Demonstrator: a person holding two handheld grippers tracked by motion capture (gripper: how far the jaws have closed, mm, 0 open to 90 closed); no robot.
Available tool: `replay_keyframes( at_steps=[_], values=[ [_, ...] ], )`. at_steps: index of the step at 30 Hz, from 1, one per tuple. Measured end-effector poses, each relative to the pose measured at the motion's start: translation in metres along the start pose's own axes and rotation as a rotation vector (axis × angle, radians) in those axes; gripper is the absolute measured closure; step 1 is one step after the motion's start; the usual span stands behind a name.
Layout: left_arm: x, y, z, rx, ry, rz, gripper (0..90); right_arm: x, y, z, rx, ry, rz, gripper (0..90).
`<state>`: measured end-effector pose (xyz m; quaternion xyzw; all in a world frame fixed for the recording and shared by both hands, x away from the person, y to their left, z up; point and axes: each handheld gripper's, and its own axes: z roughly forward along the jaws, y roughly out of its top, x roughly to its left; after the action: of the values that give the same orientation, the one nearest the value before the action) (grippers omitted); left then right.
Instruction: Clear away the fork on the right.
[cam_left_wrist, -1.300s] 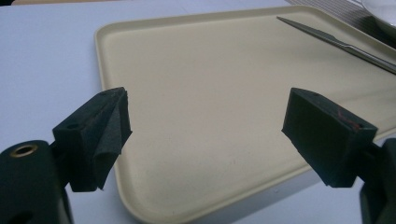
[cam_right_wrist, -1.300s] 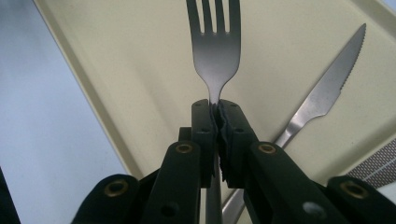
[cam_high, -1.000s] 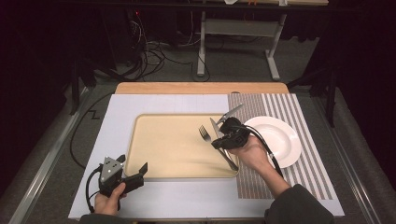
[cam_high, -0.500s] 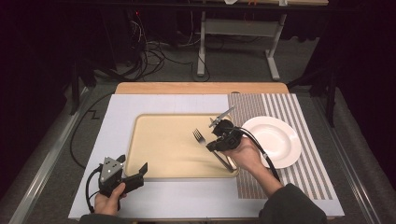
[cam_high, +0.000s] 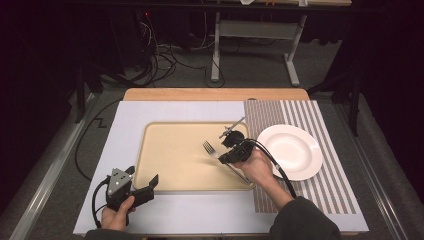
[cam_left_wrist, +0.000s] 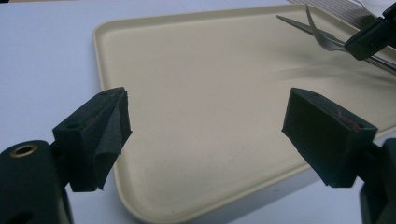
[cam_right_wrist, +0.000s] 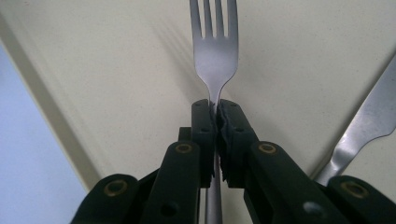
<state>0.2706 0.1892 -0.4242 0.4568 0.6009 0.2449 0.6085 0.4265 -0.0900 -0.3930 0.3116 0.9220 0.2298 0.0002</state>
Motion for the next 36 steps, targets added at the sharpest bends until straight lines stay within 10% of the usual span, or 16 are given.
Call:
replay_keyframes(
  at_steps=[36],
  values=[
    [0.000,0.000,0.000,0.000,-0.001,0.005,15.9,-0.004,-0.001,0.019,0.026,-0.126,-0.009,81.1]
  ],
)
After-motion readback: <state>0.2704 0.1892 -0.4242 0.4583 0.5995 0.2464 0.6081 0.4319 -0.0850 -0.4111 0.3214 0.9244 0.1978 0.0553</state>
